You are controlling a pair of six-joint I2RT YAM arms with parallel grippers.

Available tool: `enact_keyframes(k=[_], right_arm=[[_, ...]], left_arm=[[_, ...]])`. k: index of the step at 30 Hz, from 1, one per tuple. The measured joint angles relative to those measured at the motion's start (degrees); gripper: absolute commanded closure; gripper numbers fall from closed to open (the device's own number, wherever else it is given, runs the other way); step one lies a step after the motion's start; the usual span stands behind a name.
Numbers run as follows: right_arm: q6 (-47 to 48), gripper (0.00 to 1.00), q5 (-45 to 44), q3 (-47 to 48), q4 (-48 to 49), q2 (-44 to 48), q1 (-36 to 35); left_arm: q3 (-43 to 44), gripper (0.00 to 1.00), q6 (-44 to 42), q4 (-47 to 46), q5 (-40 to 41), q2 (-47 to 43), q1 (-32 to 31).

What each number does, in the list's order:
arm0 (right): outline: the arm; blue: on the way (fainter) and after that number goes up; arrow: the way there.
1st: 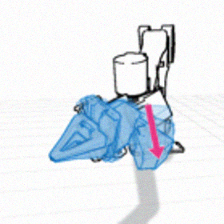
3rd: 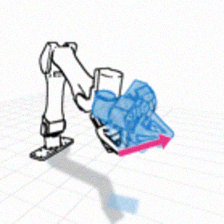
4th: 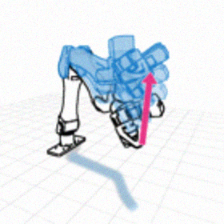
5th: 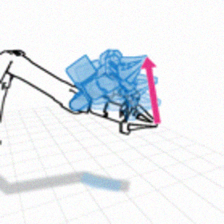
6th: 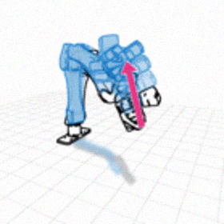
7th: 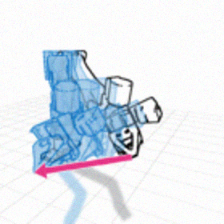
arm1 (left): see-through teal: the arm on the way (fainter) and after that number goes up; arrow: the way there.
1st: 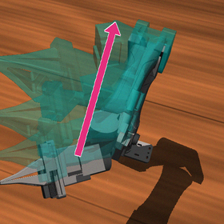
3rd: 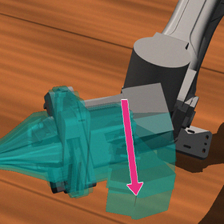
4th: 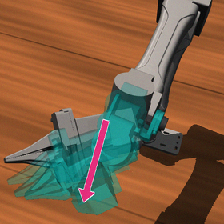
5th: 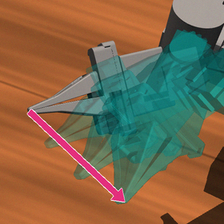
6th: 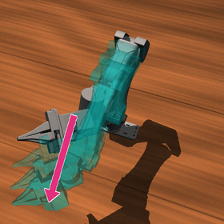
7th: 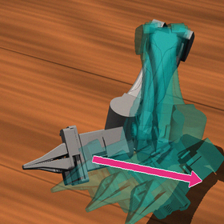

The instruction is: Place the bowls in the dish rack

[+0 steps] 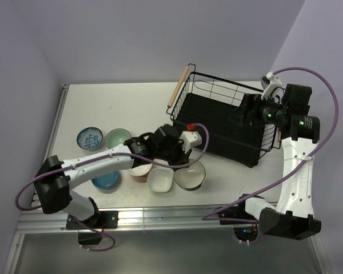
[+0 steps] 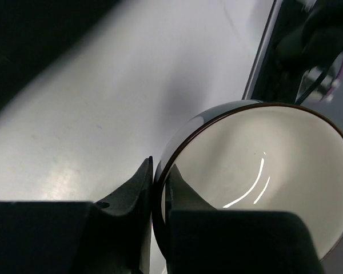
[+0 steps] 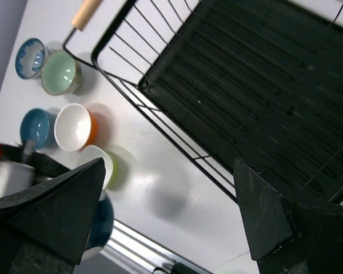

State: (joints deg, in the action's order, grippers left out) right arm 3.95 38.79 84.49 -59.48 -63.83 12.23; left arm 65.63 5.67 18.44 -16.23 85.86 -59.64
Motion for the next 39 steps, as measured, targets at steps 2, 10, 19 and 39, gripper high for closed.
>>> enact_keyframes(k=[2, 10, 19, 39], right_arm=[[-0.39, 0.0, 0.7, 1.97, 0.28, 0.0, 0.55], [-4.87, 0.0, 5.57, 7.87, 3.98, -0.11, 1.31], [-15.3, 0.0, 9.44, 5.88, 13.2, -1.49, 2.19], [-34.16, 0.0, 5.2, -10.14, 29.07, 1.92, 0.22]], left_arm=[[3.04, 1.0, 0.0, 1.11, -1.09, -1.29, 1.86], [18.23, 1.0, 1.09, 4.59, -2.23, -1.55, 13.64], [33.55, 1.0, 6.58, -1.53, -2.19, 10.16, 18.95], [40.15, 1.0, 24.22, -18.78, -8.76, 29.18, 19.76]])
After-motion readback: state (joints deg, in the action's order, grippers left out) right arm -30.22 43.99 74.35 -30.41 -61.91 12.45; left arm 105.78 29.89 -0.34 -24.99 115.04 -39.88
